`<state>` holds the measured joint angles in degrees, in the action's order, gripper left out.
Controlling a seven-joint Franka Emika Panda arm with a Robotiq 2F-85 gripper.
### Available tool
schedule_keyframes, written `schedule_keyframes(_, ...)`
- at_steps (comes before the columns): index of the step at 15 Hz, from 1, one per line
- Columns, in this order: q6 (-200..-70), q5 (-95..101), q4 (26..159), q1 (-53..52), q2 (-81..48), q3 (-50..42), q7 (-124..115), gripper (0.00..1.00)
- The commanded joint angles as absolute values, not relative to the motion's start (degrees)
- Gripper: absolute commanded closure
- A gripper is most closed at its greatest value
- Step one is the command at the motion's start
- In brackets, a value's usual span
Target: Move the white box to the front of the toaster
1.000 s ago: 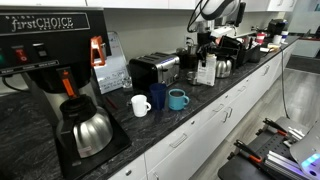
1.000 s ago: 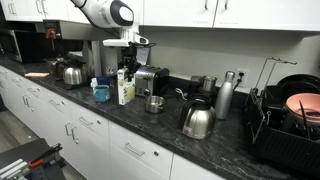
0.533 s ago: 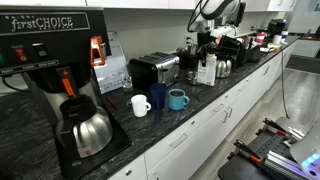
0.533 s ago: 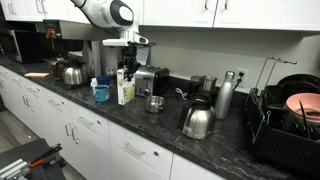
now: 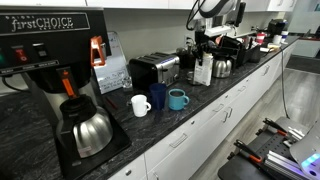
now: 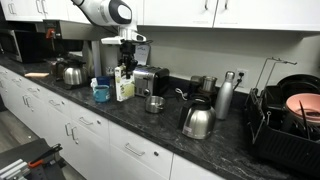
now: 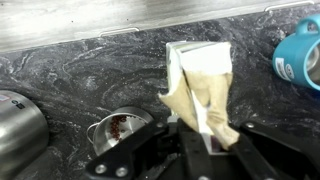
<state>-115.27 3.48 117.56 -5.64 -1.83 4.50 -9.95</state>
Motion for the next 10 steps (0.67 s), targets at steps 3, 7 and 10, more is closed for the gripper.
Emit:
schedule_keyframes(3,-112.9,2.7,115.8,-6.1,-1.7,4.9,-24.6,0.97)
schedule_keyframes(7,-114.2,1.1,116.7,-6.2,-1.8,5.2,-23.9,0.88)
schedule_keyframes(10,-114.0,0.7,116.5,-6.2,-1.8,5.2,-24.0,0.88)
